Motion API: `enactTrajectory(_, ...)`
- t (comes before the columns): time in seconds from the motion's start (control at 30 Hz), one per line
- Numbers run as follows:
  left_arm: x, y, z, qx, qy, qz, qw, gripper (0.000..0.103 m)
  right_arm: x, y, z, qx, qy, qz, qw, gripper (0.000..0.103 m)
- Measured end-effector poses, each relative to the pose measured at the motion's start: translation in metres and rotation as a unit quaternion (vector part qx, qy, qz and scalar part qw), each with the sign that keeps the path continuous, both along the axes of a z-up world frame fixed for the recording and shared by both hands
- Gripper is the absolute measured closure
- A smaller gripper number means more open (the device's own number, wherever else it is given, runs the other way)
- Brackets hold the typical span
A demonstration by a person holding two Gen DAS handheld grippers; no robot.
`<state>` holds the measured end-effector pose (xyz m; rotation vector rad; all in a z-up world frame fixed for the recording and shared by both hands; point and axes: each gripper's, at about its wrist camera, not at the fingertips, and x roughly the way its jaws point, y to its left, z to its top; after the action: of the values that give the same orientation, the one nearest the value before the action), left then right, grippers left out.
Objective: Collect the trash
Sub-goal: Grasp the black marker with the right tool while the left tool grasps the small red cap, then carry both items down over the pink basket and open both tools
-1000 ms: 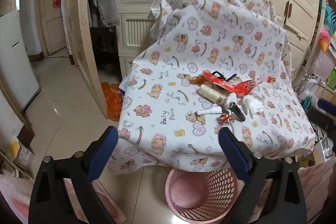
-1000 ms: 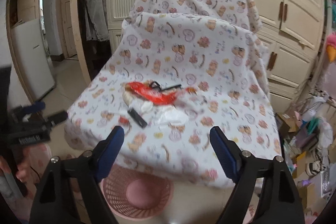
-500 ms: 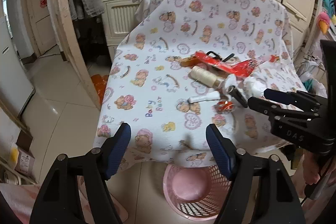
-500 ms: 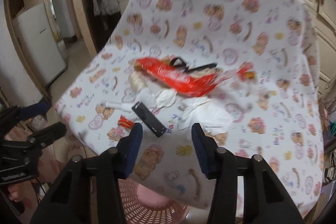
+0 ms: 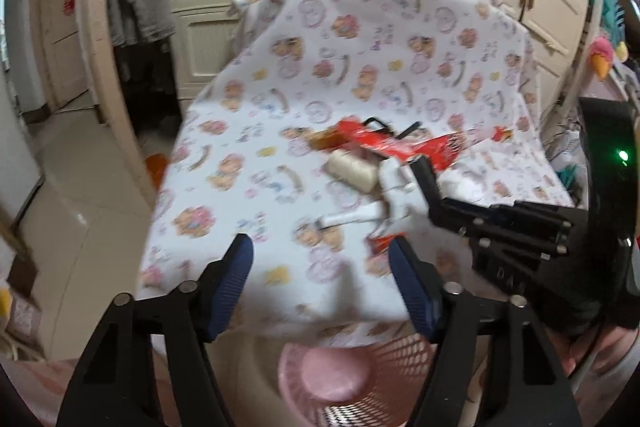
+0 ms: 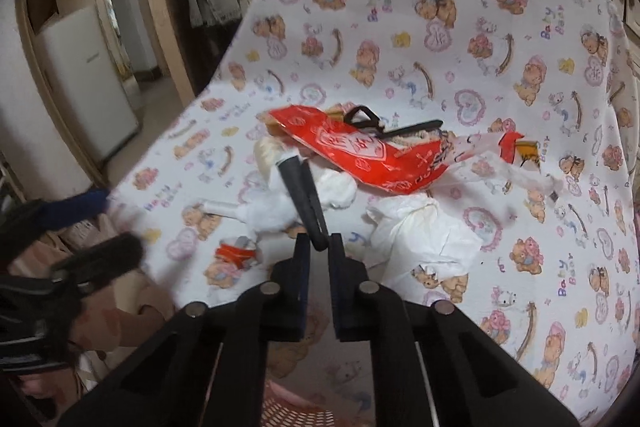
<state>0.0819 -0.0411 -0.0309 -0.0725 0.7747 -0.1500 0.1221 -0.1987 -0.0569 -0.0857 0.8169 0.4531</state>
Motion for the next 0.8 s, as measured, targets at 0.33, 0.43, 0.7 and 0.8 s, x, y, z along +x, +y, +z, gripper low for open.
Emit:
enactTrajectory(0.33,0.026,-0.038,-0.025,-0.037,0.05,-0.04,0.9973,0.067,-0.021,-0.029,0.018,0.006,-0.016,-0.019,1.0,0.097)
enactTrajectory(0.43,0.03,-0.042,-0.03,-0.039,0.061,-0.045,0.9964,0.087,-0.02,-0.039,0.02,0.012,-0.015,-0.029,0.999,0.097)
enactTrajectory(0.7,0.019,-0.031,-0.022,-0.062,0.052,-0.042,0.9958,0.093,-0.023,-0.052,0.028,0.022,-0.018,-0.042,0.999,0.097)
enactTrajectory(0.8,0.009,-0.029,-0.013,-0.053,0.042,-0.044,0.9967,0.097,-0.03,-0.05,0.033,0.023,-0.025,-0.039,0.999,0.097)
